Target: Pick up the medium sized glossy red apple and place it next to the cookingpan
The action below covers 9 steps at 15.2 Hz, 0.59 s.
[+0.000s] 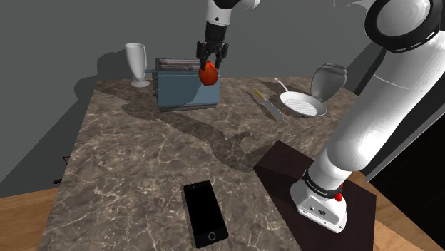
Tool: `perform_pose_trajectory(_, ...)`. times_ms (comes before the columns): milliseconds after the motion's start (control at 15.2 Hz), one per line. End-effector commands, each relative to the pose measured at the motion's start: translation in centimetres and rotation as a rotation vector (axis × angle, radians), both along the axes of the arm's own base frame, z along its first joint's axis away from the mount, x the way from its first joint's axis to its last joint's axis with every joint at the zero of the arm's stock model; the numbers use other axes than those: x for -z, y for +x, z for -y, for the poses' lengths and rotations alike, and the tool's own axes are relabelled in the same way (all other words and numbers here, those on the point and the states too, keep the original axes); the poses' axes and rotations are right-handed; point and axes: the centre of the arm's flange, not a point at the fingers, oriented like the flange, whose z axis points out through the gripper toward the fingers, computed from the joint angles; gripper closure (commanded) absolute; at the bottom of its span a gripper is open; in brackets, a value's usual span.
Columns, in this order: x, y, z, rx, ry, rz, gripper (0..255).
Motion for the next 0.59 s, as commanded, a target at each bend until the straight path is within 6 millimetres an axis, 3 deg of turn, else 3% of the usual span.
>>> perform_pose_trajectory(0,0.0,-0.3,2.7,-0.001,0.0,0.0,255)
perform_pose_trajectory(528,-0.1,-1.6,13.2,-0.001,0.0,0.0,255)
